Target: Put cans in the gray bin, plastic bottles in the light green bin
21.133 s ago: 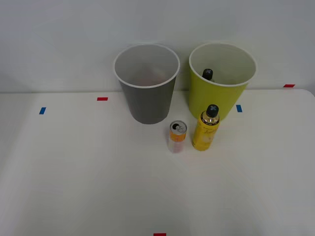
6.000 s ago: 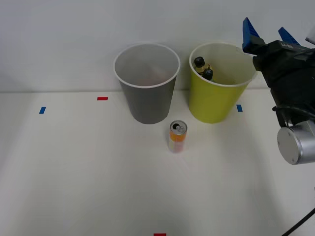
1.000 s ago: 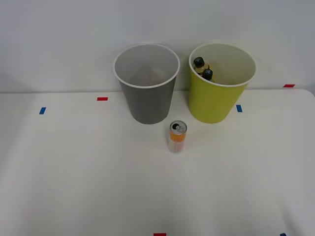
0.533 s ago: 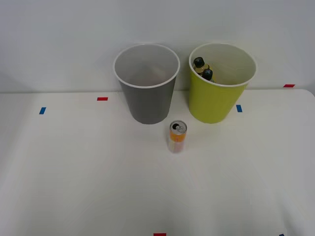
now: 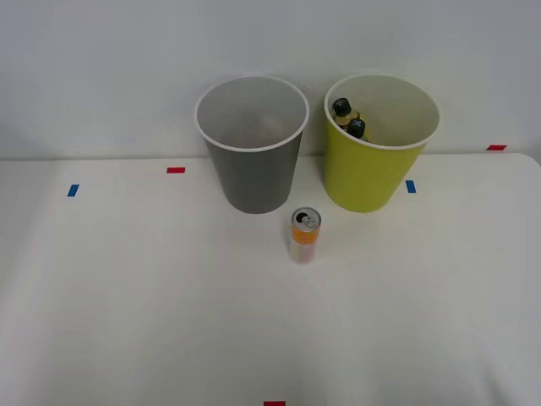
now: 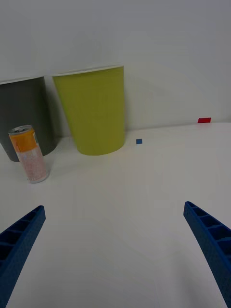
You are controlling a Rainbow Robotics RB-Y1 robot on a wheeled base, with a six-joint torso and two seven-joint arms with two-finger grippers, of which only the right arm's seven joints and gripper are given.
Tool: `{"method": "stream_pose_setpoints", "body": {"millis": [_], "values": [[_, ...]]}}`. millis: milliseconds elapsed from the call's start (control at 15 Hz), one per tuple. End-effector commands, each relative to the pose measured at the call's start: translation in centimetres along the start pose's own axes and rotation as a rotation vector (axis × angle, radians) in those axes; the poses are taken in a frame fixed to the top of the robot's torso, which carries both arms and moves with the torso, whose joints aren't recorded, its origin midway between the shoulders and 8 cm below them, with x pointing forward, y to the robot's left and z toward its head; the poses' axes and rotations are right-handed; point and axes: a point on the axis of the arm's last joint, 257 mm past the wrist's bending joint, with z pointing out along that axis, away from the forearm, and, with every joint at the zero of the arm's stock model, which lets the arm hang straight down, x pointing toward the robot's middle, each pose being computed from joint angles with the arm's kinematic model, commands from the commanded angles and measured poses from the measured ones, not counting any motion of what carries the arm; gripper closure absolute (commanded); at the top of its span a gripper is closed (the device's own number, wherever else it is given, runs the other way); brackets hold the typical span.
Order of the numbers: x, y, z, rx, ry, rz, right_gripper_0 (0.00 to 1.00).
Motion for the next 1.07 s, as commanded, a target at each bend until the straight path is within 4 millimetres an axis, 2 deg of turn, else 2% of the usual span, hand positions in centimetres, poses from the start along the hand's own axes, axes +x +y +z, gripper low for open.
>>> {"method": "stream_pose_setpoints", "body": {"millis": [67, 1067], "values": [[-0.09, -0.47, -0.12, -0.003, 0.004, -0.016, 0.00], [-0.07, -0.65, -0.30, 0.001, 0.009, -0.021, 0.00]]}}
